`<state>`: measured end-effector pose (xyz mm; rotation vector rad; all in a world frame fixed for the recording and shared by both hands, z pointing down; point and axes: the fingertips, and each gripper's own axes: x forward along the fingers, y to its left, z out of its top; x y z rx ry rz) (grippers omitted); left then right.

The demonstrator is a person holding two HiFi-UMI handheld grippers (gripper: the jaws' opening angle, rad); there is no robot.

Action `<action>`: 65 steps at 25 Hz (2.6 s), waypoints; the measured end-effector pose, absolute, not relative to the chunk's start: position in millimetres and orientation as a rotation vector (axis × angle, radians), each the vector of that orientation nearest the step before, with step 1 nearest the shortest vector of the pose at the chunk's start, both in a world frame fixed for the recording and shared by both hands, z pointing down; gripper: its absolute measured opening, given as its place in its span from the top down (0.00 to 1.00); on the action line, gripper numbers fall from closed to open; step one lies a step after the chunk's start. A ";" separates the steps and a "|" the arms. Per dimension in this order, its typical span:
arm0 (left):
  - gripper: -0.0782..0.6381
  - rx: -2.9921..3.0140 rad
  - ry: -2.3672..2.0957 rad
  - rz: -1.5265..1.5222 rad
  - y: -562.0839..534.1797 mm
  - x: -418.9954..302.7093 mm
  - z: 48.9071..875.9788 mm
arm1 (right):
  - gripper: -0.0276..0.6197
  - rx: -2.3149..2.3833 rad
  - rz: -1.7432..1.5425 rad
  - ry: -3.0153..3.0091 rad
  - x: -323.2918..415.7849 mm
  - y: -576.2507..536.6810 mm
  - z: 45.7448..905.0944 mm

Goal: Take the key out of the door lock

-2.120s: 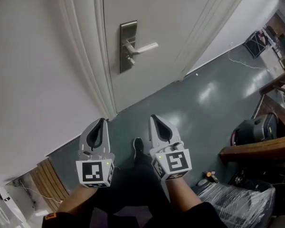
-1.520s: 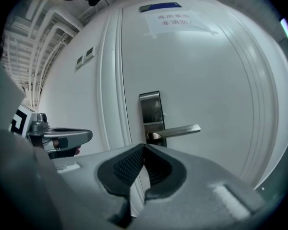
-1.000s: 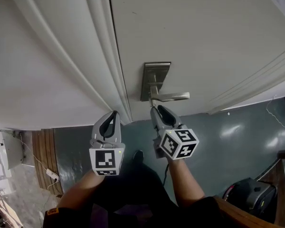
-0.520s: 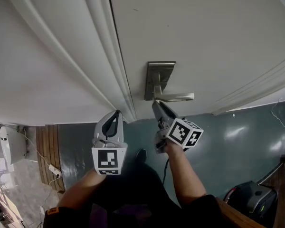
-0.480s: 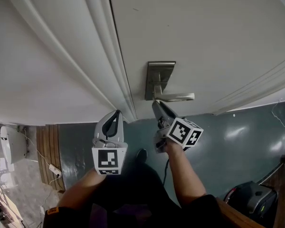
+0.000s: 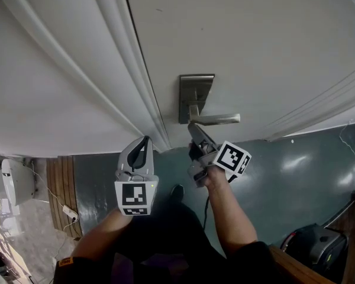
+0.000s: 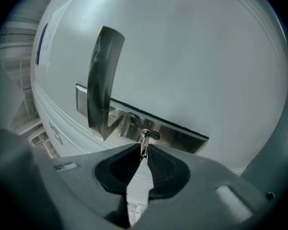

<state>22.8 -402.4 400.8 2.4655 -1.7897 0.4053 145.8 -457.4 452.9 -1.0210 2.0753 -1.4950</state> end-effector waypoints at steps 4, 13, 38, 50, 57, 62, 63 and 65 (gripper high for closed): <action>0.87 2.460 -1.785 0.410 -401.5 22.7 402.7 | 0.91 -0.968 -1.516 2.013 147.5 -457.7 453.7; 0.87 2.441 -1.768 0.407 -399.4 20.6 408.9 | 0.93 -0.895 -1.569 1.817 150.4 -456.4 458.3; 0.87 2.370 -1.677 0.392 -375.2 16.5 424.5 | 0.93 -0.907 -1.584 1.828 144.4 -375.1 446.7; 0.87 2.440 -1.609 0.312 -341.5 7.0 408.7 | 0.93 -0.974 -1.510 1.882 130.0 -343.9 425.5; 0.87 2.491 -1.560 0.262 -287.4 -38.2 398.8 | 0.93 -1.009 -1.455 1.877 81.8 -286.2 408.8; 0.87 2.556 -1.521 0.232 -245.8 -81.3 385.5 | 0.93 -1.047 -1.415 1.867 40.3 -238.8 401.3; 0.87 2.568 -1.514 0.227 -237.7 -90.2 381.8 | 0.93 -1.054 -1.401 1.865 32.3 -230.2 397.5; 0.87 2.586 -1.497 0.213 -221.8 -105.6 374.2 | 0.93 -1.066 -1.371 1.862 18.1 -213.4 388.5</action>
